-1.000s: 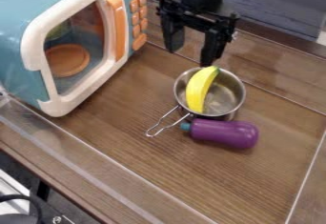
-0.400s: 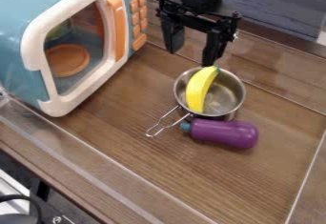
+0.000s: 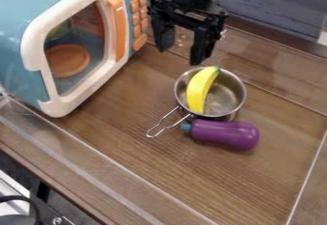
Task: Put the eggplant in the silver pot
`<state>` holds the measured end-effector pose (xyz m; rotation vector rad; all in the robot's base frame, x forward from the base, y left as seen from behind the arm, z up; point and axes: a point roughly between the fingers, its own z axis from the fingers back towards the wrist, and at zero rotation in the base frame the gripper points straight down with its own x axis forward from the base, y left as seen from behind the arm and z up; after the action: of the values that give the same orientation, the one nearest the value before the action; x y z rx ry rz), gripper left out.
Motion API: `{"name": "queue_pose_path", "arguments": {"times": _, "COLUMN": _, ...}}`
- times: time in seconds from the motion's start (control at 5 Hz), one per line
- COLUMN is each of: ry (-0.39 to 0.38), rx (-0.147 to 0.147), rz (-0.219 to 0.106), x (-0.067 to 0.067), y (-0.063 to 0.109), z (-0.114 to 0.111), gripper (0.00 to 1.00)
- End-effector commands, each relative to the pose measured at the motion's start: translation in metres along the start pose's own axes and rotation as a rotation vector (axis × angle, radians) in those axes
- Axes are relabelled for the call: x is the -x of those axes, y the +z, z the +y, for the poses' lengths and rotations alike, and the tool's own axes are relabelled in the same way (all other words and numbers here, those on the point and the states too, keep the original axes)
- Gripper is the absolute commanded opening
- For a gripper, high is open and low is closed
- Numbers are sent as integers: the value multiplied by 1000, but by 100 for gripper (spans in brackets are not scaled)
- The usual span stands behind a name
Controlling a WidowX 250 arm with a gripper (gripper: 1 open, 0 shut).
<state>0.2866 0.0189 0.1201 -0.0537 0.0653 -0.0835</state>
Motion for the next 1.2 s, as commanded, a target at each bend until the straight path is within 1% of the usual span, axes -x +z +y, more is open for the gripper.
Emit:
{"name": "queue_pose_path", "arguments": {"times": 0.0, "ry": -60, "rx": -13, "rz": -69, "x": 0, "y": 26, "z": 5, "gripper": 100}}
{"name": "queue_pose_path", "arguments": {"times": 0.2, "ry": -86, "rx": -12, "rz": -76, "x": -5, "y": 33, "z": 5, "gripper": 100}}
{"name": "queue_pose_path", "arguments": {"times": 0.4, "ry": -107, "rx": -14, "rz": -87, "x": -9, "y": 45, "z": 6, "gripper": 100}}
{"name": "queue_pose_path", "arguments": {"times": 0.6, "ry": -81, "rx": -14, "rz": -94, "x": -9, "y": 52, "z": 13, "gripper": 100}}
{"name": "queue_pose_path", "arguments": {"times": 0.8, "ry": -56, "rx": -10, "rz": -99, "x": -8, "y": 55, "z": 18, "gripper": 100}}
{"name": "queue_pose_path", "arguments": {"times": 1.0, "ry": -100, "rx": -6, "rz": -95, "x": -16, "y": 48, "z": 22, "gripper": 100}}
